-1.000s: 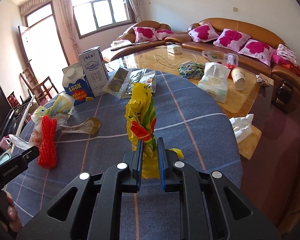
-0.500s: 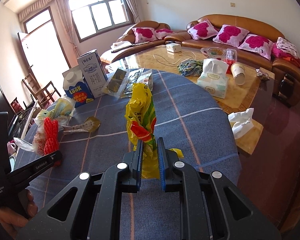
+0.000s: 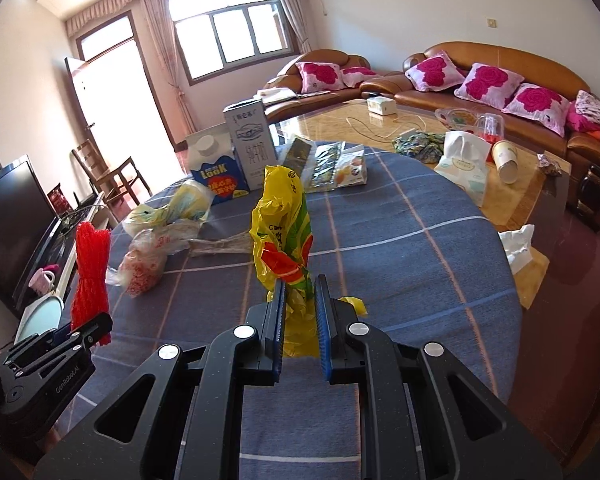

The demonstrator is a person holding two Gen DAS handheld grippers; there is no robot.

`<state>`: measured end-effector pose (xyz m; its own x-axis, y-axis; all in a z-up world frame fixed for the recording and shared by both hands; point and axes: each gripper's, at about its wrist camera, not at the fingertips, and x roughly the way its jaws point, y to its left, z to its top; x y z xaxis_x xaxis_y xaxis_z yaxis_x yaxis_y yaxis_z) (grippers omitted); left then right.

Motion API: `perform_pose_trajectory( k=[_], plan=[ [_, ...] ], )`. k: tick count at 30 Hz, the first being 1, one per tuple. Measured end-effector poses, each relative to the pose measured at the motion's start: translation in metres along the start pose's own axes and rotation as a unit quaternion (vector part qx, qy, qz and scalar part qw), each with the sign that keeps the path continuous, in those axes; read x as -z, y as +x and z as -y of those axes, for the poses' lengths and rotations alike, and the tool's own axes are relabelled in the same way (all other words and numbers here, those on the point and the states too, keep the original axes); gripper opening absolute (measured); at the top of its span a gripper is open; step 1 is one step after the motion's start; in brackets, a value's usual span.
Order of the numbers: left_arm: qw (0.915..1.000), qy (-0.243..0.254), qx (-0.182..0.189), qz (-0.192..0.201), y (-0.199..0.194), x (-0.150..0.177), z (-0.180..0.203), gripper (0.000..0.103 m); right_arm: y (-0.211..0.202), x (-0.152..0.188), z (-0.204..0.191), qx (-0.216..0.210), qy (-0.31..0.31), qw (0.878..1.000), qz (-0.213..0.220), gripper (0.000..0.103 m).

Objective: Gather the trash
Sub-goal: 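Carry the yellow bag and the red mesh bag over the light-blue bin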

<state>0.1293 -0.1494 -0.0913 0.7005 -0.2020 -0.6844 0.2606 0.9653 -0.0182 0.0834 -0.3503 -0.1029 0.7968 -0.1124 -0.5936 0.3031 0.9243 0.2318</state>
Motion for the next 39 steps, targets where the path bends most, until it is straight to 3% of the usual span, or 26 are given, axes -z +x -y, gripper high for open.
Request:
perform_pose_trajectory(
  k=[17,39],
  plan=[
    [0.9981,-0.038,-0.045,0.019,-0.041,0.021,-0.092,0.022,-0.018,0.014,-0.094,-0.066,-0.057,0.996,-0.002,0.015],
    [0.9889,-0.089,-0.118,0.015,-0.065,0.037,-0.183,0.022,-0.023,0.024,-0.177,-0.144,-0.11,0.983,-0.012,0.015]
  ],
)
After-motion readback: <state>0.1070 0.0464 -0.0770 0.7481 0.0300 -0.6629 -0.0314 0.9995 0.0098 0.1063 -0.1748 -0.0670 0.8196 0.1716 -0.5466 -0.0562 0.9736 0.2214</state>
